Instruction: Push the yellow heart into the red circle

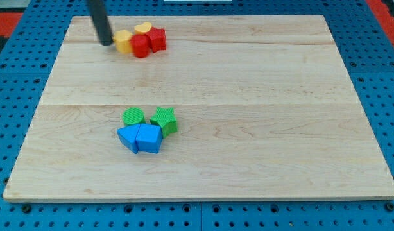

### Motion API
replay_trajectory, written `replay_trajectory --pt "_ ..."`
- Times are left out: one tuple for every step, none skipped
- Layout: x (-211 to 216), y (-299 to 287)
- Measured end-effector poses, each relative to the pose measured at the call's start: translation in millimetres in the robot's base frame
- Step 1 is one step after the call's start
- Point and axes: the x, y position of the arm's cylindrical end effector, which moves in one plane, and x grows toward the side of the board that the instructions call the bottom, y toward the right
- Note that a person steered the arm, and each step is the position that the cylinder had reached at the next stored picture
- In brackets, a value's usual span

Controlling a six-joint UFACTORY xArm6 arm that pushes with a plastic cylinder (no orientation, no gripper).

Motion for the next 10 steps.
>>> replay_trajectory --pt "7 26" --pt "23 -14" --pt "29 -5" --pt "-31 -47" --pt "-47 23" --pt "-47 52" --pt "-49 52" --pt "-77 55" --pt "-75 91" --pt "-46 87"
